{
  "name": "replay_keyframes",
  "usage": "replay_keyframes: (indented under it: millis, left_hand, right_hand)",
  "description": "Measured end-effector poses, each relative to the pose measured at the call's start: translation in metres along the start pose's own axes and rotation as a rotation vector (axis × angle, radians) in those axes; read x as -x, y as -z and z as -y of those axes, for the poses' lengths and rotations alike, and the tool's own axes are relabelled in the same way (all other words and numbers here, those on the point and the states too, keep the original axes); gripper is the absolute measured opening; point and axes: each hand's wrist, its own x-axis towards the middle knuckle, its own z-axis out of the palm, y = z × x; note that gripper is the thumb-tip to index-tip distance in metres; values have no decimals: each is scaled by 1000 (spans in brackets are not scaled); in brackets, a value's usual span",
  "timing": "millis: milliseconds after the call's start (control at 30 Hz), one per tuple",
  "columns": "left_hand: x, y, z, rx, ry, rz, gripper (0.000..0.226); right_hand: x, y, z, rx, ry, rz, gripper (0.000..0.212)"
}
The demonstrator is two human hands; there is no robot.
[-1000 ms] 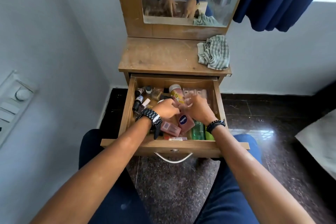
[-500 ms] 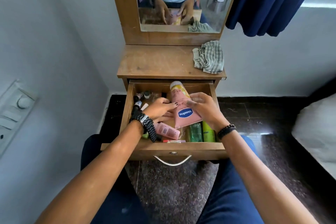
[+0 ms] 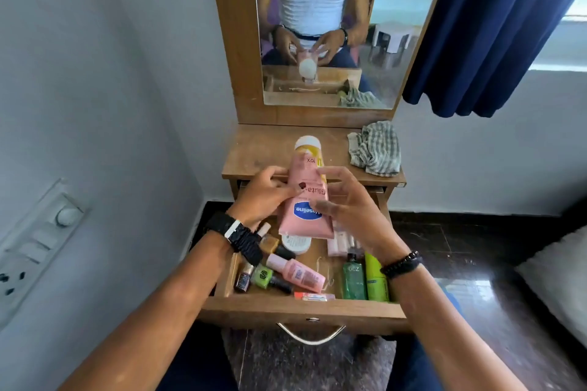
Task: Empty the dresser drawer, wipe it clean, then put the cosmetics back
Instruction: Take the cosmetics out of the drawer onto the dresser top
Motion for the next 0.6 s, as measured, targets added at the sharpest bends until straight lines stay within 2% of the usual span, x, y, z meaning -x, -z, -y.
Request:
replay_keyframes:
  millis: [133,367,467,600]
  left_hand:
    - [-10,10,-11,-44,-89,-79,39]
    - [-59,15,-4,-62,-91,-195,36]
    - [-76,21,-2,-150,-111,-314,35]
    - [-86,35,10,-294,-131,-428,25]
  right_hand:
    - [-18,-8,11,128,92,-59,42]
    - [-84,-23,3,405,166,-248,15]
    - [-111,-32,-5,493,187,-231,25]
    - [-120,-52,-9,592,200,-121,37]
